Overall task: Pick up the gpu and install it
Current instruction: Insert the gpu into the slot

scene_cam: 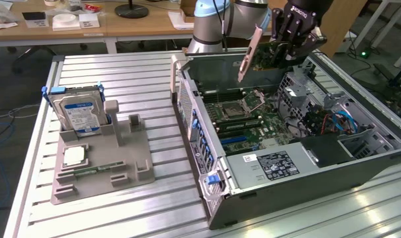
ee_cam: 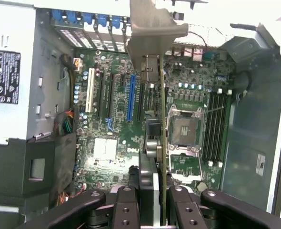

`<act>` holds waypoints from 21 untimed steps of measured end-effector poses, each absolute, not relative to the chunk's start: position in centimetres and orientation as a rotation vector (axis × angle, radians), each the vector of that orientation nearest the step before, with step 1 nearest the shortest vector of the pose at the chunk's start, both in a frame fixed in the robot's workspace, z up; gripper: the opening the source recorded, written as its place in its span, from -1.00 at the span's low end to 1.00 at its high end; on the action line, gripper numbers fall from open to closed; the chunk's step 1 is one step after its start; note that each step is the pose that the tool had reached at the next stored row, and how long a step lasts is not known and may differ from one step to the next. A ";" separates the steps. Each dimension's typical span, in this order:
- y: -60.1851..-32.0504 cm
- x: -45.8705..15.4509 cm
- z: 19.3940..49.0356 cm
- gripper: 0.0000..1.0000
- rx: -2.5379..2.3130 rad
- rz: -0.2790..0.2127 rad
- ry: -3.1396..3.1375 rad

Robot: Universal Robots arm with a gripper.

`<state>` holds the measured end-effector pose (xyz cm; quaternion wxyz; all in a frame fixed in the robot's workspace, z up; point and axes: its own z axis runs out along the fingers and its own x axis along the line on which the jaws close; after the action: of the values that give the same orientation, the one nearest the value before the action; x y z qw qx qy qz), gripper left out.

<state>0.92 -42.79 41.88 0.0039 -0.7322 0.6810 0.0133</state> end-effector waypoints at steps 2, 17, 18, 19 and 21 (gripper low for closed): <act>-42.8 0.9 41.9 -0.44 -2.286 0.039 2.144; -42.4 0.9 41.2 -0.44 -2.182 -0.016 2.204; -42.4 0.9 41.1 -0.44 -2.167 -0.017 2.219; -42.4 0.8 41.0 -0.44 -2.149 -0.017 2.237; -42.4 0.8 40.8 -0.44 -2.118 -0.018 2.267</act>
<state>0.85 -42.44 40.85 0.0196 -0.6825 0.7306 -0.0059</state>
